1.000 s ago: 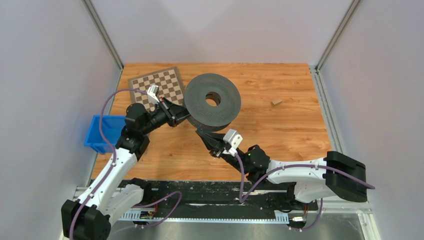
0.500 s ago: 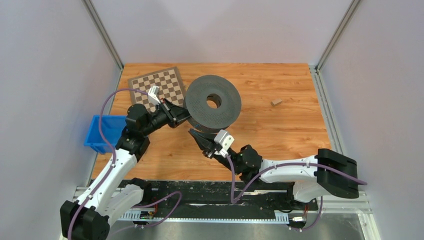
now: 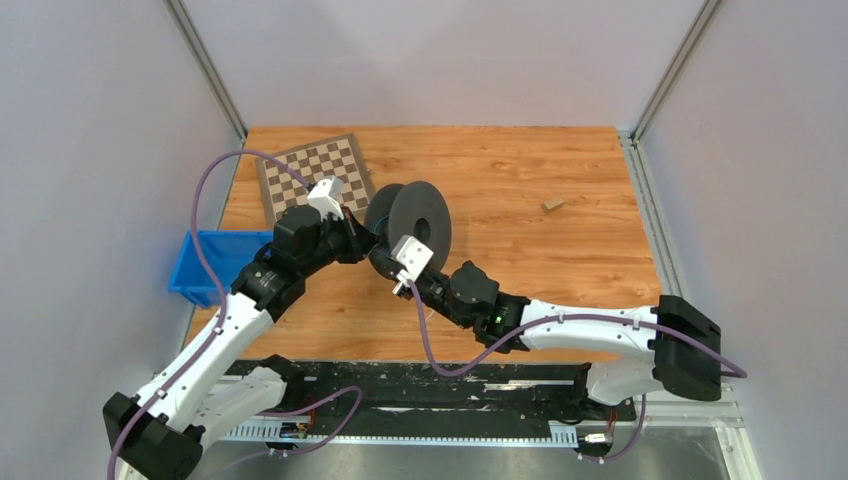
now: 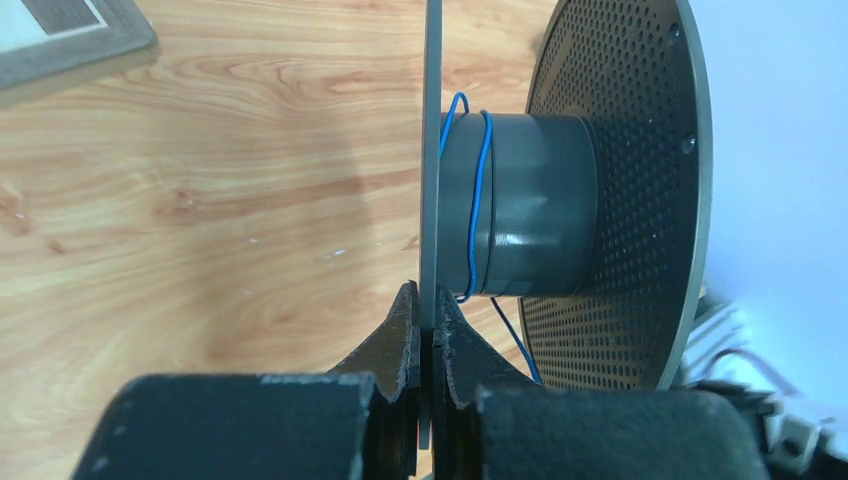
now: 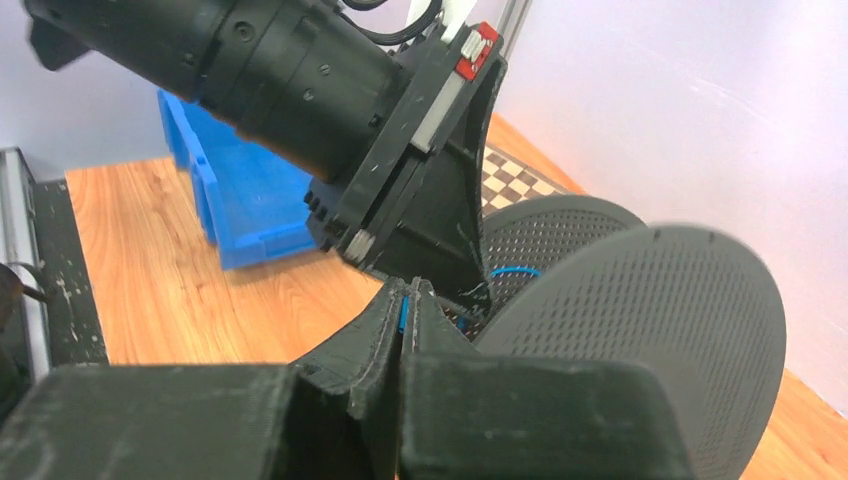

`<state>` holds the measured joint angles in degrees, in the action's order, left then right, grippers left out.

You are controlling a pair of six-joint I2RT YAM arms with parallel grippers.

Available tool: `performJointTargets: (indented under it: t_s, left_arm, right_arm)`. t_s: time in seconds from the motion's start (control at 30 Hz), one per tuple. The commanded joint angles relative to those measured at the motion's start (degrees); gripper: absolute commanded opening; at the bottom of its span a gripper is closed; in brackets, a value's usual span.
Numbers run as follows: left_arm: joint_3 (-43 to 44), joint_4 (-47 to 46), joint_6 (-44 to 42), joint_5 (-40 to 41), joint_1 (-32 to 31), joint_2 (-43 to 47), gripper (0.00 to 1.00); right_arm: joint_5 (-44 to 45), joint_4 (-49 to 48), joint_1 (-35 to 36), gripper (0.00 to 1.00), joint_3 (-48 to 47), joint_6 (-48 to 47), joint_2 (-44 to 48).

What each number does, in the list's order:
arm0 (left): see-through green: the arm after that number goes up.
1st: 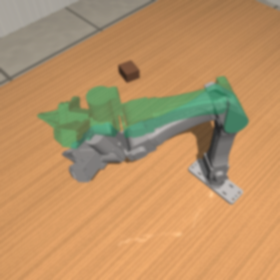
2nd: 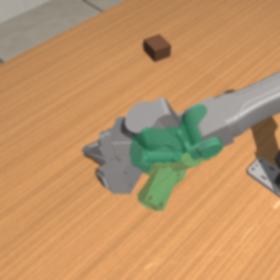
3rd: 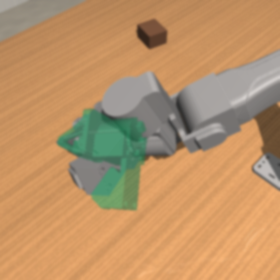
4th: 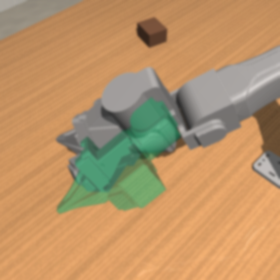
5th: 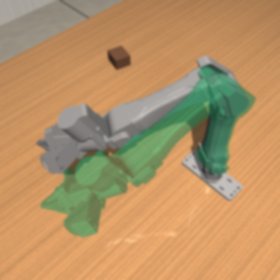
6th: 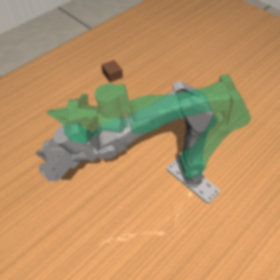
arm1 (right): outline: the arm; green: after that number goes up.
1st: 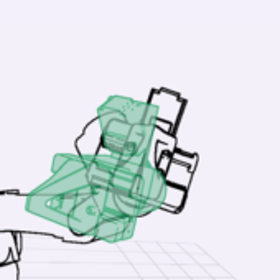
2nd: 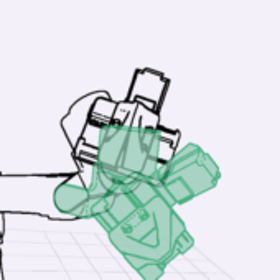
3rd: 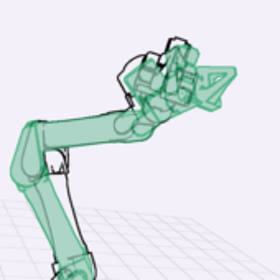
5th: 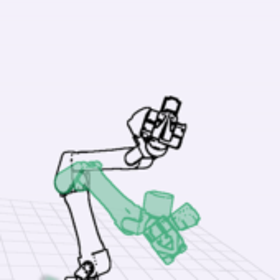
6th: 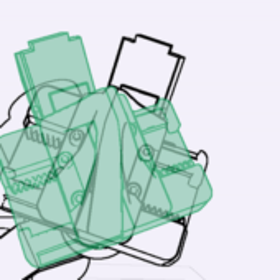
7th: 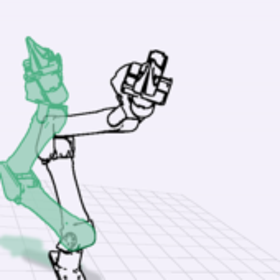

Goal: Wrap the cables

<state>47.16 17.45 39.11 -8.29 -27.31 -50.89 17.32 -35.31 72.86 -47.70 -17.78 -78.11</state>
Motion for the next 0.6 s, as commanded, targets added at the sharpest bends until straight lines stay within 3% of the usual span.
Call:
performJointTargets:
  t_s: [0.0, 0.23, 0.57]
  left_arm:
    - [1.50, -1.62, -13.84, 7.60, -3.82, -0.17, 0.00]
    - [-3.25, -6.97, -22.16, 7.33, -5.92, 4.36, 0.00]
    - [-4.95, -9.08, -34.13, -1.90, -6.39, 7.12, 0.00]
  right_arm:
    - [-6.91, 7.08, -2.93, 0.00, -5.09, 1.96, 1.21]
    - [-12.61, 13.53, -9.37, 0.00, -8.37, 7.75, 0.82]
    - [-24.88, 22.98, -18.52, 0.00, -11.22, 18.20, 1.08]
